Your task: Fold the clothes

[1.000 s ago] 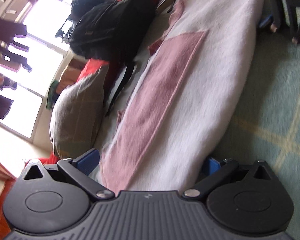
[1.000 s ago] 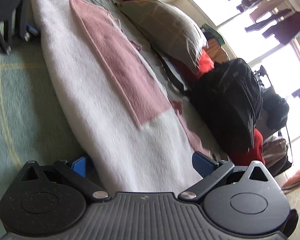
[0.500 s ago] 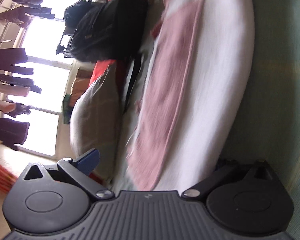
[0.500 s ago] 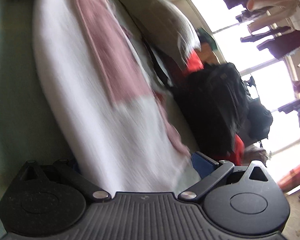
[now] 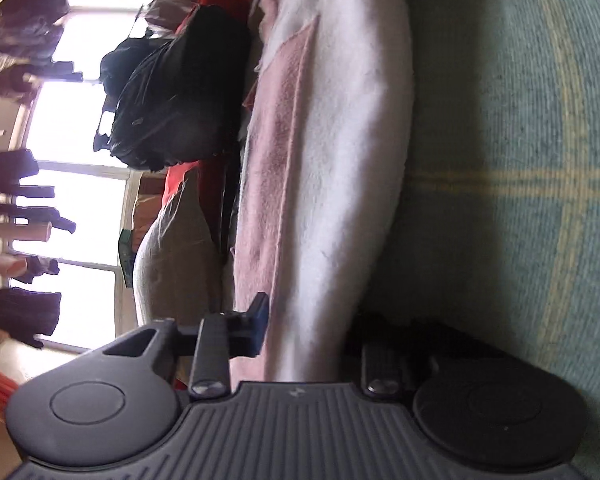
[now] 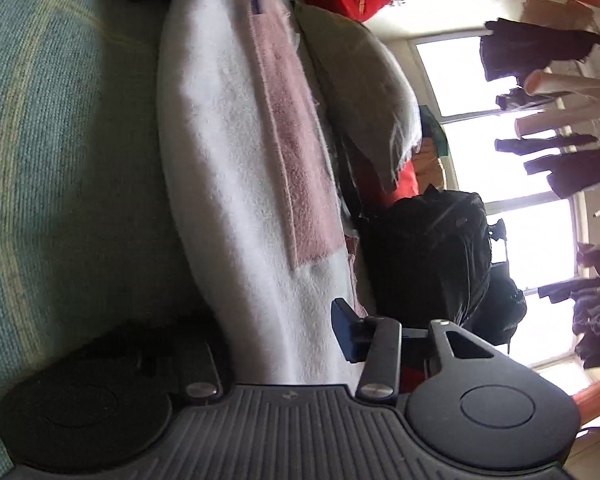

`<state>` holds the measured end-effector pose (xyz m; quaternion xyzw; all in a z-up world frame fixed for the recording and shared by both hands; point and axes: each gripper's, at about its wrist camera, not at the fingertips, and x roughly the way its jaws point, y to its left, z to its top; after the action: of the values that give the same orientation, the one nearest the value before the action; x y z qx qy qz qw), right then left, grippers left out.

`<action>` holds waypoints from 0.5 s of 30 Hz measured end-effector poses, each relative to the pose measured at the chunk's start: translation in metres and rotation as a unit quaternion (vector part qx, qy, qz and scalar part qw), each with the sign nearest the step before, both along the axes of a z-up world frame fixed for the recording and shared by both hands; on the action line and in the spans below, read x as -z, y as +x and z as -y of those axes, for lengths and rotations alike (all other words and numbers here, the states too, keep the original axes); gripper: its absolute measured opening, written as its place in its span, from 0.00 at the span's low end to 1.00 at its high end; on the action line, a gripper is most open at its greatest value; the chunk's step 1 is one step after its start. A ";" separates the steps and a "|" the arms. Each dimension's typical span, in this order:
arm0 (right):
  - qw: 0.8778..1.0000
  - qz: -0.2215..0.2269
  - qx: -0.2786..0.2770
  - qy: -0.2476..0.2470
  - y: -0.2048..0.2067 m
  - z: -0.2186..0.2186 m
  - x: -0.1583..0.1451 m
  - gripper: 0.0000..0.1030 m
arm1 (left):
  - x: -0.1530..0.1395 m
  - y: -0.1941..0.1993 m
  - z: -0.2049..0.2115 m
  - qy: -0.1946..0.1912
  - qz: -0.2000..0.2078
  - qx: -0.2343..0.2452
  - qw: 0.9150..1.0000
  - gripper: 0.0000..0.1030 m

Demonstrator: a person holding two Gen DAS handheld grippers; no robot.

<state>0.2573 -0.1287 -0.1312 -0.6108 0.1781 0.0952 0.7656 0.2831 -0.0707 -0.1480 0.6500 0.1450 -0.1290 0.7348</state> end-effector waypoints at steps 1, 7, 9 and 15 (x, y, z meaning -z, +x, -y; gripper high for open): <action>1.000 0.000 0.000 -0.005 0.000 0.003 -0.002 0.51 | -0.001 0.000 -0.004 0.003 -0.001 -0.001 1.000 0.26; 0.999 -0.004 0.026 -0.025 0.007 0.022 -0.003 0.54 | -0.001 0.005 -0.024 0.016 -0.005 -0.012 1.000 0.24; 0.999 -0.010 0.021 -0.049 0.008 0.012 0.008 0.31 | 0.004 0.008 -0.017 0.025 -0.001 -0.017 1.000 0.17; 0.999 -0.025 0.022 -0.040 0.013 0.008 0.008 0.12 | 0.002 0.011 -0.014 0.009 -0.009 -0.031 0.999 0.09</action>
<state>0.2705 -0.1371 -0.1393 -0.6345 0.2145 0.0860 0.7376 0.2937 -0.0564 -0.1498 0.6507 0.1731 -0.1107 0.7310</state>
